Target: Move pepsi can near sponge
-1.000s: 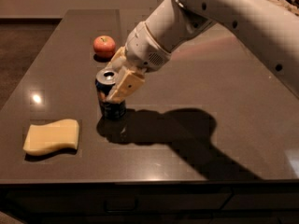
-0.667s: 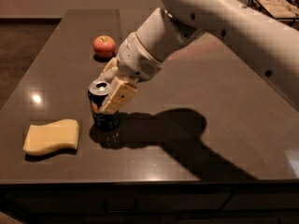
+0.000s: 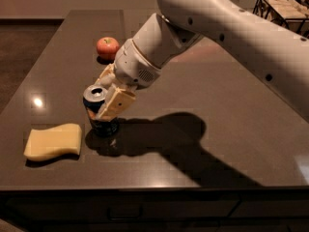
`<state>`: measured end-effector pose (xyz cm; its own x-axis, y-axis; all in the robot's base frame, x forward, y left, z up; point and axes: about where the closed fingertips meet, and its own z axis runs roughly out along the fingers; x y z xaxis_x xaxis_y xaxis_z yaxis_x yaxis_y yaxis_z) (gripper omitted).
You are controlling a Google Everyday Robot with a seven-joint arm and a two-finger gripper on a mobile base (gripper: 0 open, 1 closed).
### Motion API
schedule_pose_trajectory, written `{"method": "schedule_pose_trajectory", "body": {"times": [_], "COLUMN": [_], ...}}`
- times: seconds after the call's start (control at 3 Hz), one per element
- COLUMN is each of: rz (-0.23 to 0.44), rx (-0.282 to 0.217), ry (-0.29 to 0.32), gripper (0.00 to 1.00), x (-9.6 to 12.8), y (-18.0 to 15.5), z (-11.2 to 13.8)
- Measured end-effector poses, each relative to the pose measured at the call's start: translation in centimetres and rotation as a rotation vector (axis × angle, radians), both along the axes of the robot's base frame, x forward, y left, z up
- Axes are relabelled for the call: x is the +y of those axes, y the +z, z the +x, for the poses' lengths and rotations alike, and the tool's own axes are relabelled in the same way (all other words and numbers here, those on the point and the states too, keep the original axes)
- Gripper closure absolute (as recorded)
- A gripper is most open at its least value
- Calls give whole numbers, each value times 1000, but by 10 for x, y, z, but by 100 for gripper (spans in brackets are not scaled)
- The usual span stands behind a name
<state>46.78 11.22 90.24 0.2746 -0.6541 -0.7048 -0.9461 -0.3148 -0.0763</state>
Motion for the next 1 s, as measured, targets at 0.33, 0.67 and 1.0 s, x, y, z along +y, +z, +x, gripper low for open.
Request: {"method": "schedule_pose_trajectory", "body": {"times": [0.33, 0.67, 1.0], "rz": [-1, -1, -1], "rx": [0, 0, 0], "ry": [3, 5, 5], "gripper": [4, 0, 0], "x": [1, 2, 2], "y": [0, 0, 0], "z": [-1, -2, -2]}}
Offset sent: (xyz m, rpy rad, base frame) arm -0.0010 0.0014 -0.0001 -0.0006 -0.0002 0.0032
